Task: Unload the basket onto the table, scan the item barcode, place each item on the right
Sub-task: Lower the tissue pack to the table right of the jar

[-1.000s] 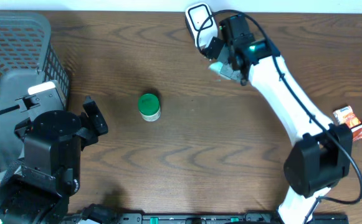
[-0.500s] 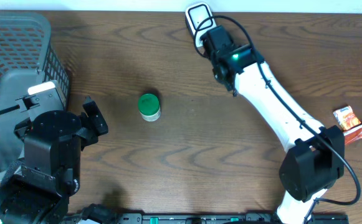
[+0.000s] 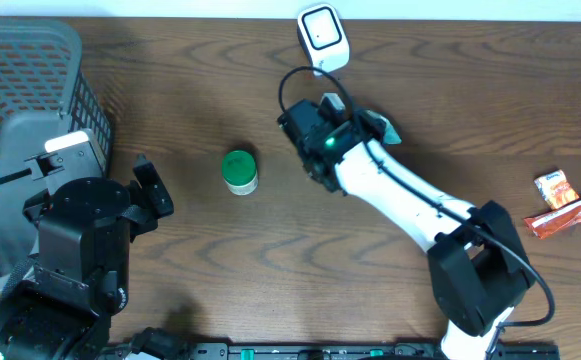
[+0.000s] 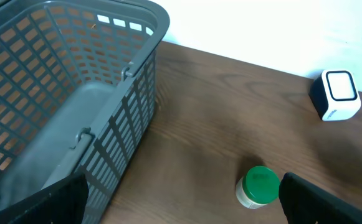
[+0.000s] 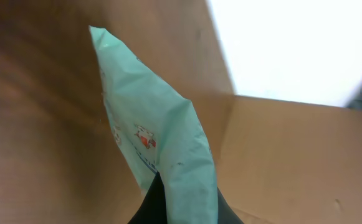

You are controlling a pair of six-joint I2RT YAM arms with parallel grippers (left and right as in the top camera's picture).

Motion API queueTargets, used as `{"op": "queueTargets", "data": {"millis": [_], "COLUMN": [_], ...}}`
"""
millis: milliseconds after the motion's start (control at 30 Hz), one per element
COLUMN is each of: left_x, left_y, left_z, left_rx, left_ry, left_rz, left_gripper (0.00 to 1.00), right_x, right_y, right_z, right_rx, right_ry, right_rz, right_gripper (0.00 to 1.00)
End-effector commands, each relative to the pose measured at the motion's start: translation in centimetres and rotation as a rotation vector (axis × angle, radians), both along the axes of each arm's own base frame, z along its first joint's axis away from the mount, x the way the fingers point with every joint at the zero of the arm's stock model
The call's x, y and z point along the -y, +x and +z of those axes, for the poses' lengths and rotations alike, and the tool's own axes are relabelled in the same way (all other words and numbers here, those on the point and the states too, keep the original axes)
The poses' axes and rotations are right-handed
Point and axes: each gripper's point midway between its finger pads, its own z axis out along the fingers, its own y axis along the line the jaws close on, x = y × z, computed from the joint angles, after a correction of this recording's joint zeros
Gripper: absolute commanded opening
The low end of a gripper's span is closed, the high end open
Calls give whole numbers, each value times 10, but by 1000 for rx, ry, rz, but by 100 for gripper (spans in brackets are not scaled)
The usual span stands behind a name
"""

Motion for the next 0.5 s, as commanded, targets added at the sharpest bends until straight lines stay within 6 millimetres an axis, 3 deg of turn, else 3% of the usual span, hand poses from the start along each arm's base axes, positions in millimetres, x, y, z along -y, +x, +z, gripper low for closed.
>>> {"op": "queueTargets", "data": {"millis": [0, 133, 333, 467], "left_x": [-3, -3, -3, -3], "left_y": [0, 0, 0, 0], "left_z": [1, 1, 1, 1], "left_rx": [3, 3, 3, 3], "left_ry": [5, 5, 5, 5], "left_rz": [14, 14, 14, 14], "left_gripper": [98, 98, 98, 98], "right_x": [-2, -11, -12, -35], "right_y": [-4, -10, -35, -62], "right_z": [13, -8, -46, -90], "right_rx": [159, 196, 134, -39], "right_ry": [-55, -21, -52, 29], "right_rz": [-34, -11, 44, 155], "right_gripper": [1, 2, 1, 1]}}
